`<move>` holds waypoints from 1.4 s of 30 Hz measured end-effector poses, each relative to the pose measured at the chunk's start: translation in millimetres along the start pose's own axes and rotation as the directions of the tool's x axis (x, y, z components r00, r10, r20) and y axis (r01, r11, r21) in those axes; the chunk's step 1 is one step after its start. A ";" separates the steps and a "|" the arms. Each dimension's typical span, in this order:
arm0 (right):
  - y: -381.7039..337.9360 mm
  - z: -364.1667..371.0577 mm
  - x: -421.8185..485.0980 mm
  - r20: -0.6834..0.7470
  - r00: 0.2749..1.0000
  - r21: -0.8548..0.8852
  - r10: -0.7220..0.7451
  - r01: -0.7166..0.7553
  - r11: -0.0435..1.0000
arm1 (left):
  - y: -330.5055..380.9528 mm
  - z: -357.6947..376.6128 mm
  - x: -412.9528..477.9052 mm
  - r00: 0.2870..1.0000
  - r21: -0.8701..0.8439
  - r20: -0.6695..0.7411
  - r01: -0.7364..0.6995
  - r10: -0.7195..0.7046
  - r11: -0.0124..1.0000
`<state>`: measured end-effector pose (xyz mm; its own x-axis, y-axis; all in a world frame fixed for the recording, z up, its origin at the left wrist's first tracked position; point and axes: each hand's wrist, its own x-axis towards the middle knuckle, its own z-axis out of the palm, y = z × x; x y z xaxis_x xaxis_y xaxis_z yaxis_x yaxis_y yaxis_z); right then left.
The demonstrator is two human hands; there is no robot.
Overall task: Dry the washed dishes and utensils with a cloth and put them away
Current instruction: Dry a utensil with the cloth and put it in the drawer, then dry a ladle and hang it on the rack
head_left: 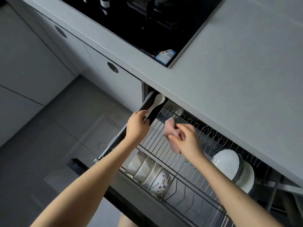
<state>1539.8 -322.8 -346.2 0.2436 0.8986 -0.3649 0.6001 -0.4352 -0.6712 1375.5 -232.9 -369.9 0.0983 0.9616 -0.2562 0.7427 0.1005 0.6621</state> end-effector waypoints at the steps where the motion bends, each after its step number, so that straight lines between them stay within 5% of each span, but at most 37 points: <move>1: -13.8 -2.6 -4.7 0.004 1.000 -0.009 -0.029 0.029 1.000 | 1.1 -17.6 -10.0 1.000 -0.052 0.008 0.015 -0.015 0.999; 7: -117.3 2.8 -22.9 0.074 0.975 -0.074 -0.212 0.217 0.973 | -7.3 -131.4 -48.8 0.987 -0.498 0.130 0.145 -0.092 0.855; 14: -284.4 59.0 -38.4 0.176 0.885 -0.124 -0.430 0.454 0.883 | -68.2 -297.5 -58.3 0.971 -0.602 -0.044 0.161 -0.234 0.782; 24: -536.3 192.5 -39.4 0.267 0.679 0.109 -0.683 0.683 0.722 | -247.4 -550.9 -48.3 0.859 -0.595 -0.297 0.176 -0.418 0.784; 30: -637.5 262.5 -15.6 0.267 0.619 0.194 -0.739 0.716 0.671 | -327.0 -639.1 -29.5 0.763 -0.600 -0.416 0.178 -0.494 0.780; 38: -751.9 352.7 78.6 0.411 0.564 0.209 -0.716 0.706 0.677 | -398.3 -708.8 61.3 0.606 -0.308 -0.644 0.353 -0.467 0.883; 42: -801.5 398.2 146.9 0.450 0.531 0.222 -0.718 0.712 0.666 | -429.4 -734.2 151.2 0.585 -0.145 -0.683 0.479 -0.438 0.866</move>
<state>791.1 135.9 -118.8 -0.6442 0.7648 -0.0028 0.4043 0.3374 -0.8501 585.1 56.8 -175.8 -0.7200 0.6927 0.0413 0.5942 0.5847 0.5524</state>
